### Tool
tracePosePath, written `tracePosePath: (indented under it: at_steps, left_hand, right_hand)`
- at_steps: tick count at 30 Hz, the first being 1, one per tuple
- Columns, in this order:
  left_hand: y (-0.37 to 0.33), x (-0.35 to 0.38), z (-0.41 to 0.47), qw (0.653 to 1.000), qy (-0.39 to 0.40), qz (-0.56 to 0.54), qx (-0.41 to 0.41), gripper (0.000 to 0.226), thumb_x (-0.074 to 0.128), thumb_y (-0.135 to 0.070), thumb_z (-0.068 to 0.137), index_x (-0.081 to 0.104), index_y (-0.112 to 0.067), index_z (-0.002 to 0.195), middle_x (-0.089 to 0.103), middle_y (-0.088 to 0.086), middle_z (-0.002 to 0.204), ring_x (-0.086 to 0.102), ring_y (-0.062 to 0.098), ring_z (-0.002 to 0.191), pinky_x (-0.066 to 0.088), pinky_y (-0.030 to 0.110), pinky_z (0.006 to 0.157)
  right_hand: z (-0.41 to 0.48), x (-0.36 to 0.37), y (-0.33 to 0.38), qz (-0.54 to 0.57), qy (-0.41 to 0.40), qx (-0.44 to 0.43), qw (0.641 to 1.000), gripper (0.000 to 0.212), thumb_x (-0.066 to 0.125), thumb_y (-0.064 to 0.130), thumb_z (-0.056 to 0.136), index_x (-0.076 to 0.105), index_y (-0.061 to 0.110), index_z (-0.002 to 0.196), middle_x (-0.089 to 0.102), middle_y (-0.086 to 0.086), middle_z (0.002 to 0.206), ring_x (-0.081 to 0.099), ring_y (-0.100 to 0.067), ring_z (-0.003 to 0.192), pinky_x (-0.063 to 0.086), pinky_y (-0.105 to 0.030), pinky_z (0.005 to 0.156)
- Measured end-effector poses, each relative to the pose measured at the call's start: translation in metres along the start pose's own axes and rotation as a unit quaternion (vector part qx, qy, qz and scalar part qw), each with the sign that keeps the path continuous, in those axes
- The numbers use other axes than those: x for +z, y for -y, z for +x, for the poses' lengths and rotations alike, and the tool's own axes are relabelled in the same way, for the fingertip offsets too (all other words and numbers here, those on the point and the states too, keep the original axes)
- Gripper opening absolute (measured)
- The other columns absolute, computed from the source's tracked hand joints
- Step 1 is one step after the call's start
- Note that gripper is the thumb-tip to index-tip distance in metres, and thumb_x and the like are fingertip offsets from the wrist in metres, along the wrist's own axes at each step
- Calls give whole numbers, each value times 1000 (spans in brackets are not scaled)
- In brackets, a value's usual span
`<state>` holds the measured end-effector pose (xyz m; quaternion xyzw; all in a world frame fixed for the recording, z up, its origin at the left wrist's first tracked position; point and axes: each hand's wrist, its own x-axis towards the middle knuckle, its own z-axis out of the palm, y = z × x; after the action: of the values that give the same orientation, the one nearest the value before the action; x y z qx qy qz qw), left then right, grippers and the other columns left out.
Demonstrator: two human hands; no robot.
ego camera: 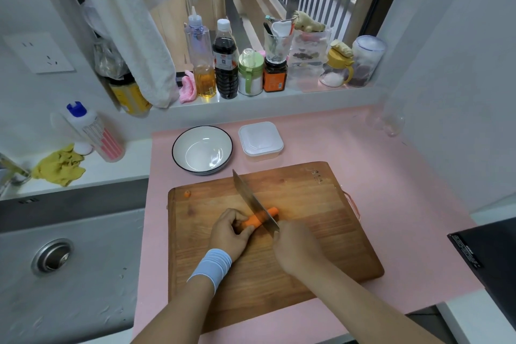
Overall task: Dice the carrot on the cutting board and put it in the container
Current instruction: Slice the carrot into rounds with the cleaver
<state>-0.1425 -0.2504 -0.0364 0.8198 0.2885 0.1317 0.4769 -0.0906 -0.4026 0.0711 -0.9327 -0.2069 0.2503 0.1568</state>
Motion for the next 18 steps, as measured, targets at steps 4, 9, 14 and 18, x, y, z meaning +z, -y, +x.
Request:
tracePosePath:
  at_steps: [4,9,14,18]
  left_hand:
    - [2,-1,1,1000,11,-12,-9,28,84,-16,69,60,-28,74,61,-9,84,55,5,75,46,15,71]
    - [2,-2,2,1000,15,-19,-12,30,84,-15,69,59,-30,75,62,-10,85,57,7,76,48,18,73]
    - [2,-2,0,999,11,-28,-12,29,85,-14,69,60,-29,75,62,-11,85,57,7,76,49,19,73]
    - [2,-2,0,999,14,-33,-9,29,85,-15,69,60,-29,75,62,-11,87,57,9,76,50,21,73]
  right_hand:
    - [-2,-4,-1,6,14,-2,1000,16,44,22,102,58,20,94,61,0,95,60,-20,87,43,-31,70]
    - [1,-10,-3,4,40,0,999,17,44,23,102,59,18,96,60,1,92,60,-18,85,48,-31,72]
    - [6,-17,-2,5,60,13,998,16,43,21,102,59,19,96,60,0,89,60,-18,81,51,-32,71]
    - [8,-22,2,6,58,18,998,17,42,20,102,58,19,100,61,-1,93,63,-20,87,55,-35,79]
